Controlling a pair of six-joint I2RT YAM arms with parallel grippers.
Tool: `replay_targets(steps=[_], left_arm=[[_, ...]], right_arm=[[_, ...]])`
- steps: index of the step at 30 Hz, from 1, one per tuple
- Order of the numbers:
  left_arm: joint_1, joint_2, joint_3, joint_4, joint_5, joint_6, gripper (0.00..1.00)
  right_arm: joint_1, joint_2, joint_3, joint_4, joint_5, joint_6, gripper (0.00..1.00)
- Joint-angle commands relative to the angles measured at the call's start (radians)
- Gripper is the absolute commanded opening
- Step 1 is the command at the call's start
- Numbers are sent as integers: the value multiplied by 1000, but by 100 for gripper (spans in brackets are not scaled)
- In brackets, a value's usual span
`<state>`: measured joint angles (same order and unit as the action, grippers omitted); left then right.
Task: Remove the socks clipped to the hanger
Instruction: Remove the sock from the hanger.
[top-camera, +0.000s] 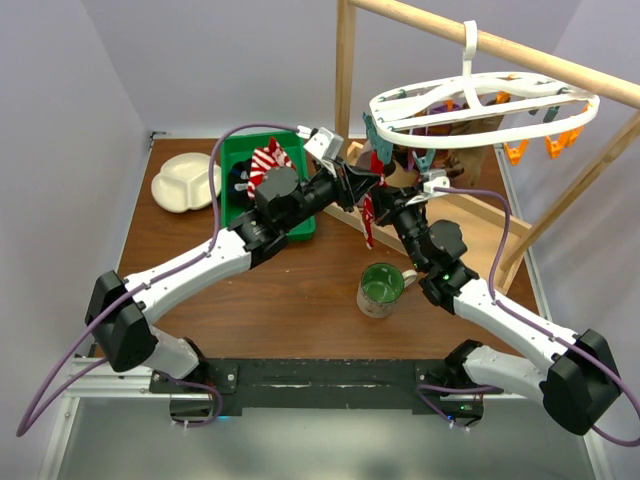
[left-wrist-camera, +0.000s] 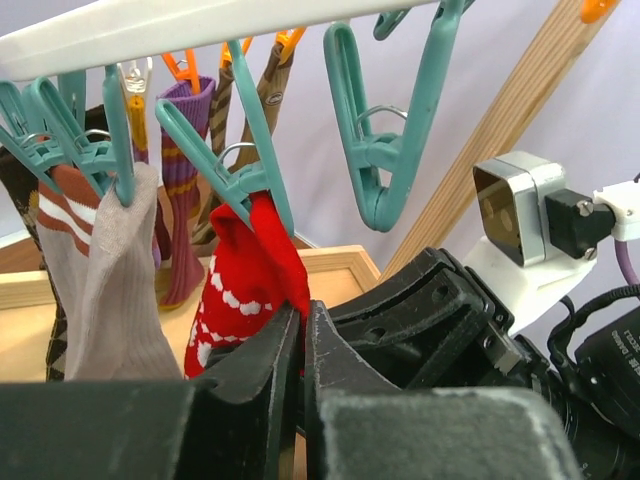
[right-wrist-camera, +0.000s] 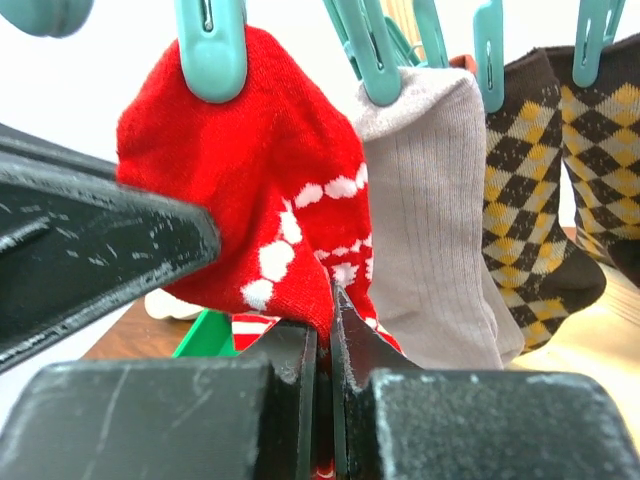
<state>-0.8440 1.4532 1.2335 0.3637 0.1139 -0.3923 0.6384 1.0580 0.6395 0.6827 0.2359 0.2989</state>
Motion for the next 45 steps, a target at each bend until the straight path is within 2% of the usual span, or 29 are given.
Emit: replay_targets(steps=[1, 11, 15, 19, 45], left_arm=[[-7, 10, 55, 17, -25, -29, 18], [-7, 3, 92, 8, -109, -14, 39], [-6, -2, 103, -3, -155, 6, 43], [5, 7, 129, -17, -203, 26, 43], [59, 153, 319, -12, -154, 69, 47]], right_arm=[[-5, -16, 15, 6, 25, 23, 0], [-5, 13, 35, -2, 8, 19, 0], [-3, 19, 40, 3, 5, 19, 0], [-3, 23, 42, 3, 3, 19, 0], [-5, 23, 74, -31, -12, 6, 0]])
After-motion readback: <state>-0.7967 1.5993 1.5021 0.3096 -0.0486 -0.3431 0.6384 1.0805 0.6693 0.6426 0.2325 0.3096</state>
